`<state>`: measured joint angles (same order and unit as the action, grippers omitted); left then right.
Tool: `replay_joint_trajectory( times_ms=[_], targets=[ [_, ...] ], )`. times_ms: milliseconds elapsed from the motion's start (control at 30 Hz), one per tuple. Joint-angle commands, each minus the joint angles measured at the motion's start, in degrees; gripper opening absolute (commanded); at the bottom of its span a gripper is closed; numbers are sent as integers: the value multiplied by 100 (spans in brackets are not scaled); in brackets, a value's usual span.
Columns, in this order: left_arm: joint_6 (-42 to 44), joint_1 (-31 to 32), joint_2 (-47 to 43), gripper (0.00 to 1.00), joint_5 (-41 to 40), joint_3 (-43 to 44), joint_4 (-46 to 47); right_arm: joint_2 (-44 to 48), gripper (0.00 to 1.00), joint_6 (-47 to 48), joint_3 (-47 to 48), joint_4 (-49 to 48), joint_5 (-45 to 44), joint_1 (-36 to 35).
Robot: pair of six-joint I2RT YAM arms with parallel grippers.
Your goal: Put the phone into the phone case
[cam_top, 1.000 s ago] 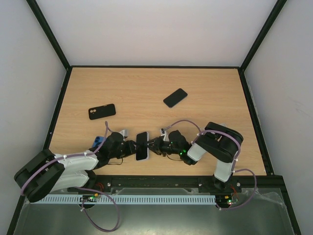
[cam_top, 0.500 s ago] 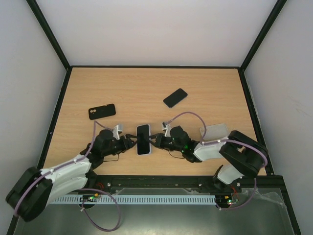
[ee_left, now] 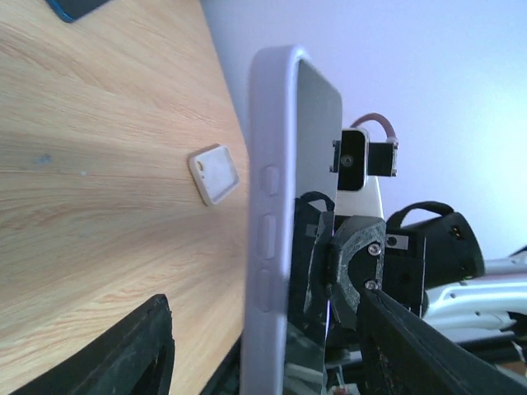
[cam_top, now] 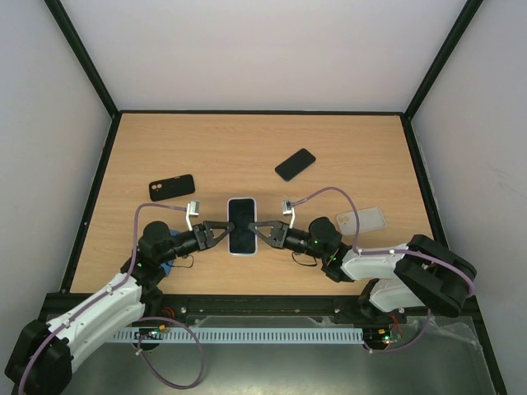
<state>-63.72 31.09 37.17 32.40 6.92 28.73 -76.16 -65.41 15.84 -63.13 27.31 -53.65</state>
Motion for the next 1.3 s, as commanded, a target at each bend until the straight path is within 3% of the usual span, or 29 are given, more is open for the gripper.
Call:
replay_joint_trajectory(
  times_ms=[0, 367, 467, 600, 700, 800, 967, 1133, 1267],
  targets=[
    [-124, -34, 102, 59, 543, -54, 645, 182, 2, -154, -23, -1262, 218, -30],
    [-375, -33, 486, 19, 907, -251, 1720, 25, 3, -198, 74, -1279, 291, -32],
    [-309, -33, 579, 3, 1048, -255, 1885, 19, 7, -111, 54, -1146, 332, -25],
    [-120, -33, 535, 2, 1135, -249, 1840, 255, 19, 189, 158, -353, 327, -32],
    [49, -33, 482, 2, 1354, -210, 1809, 568, 37, 489, 290, 482, 160, -32],
    [187, -34, 399, 2, 1563, -147, 1757, 817, 45, 682, 423, 1135, 15, -14],
    [613, -24, 201, 2, 1822, 140, 1094, 1042, 46, 841, 774, 2006, -59, 8],
    [982, -24, 3, 2, 1897, 338, 371, 1184, 42, 1030, 897, 2637, -383, 137],
    [1101, -29, -33, 2, 1949, 373, 107, 1313, 41, 924, 854, 2590, -121, 418]
  ],
)
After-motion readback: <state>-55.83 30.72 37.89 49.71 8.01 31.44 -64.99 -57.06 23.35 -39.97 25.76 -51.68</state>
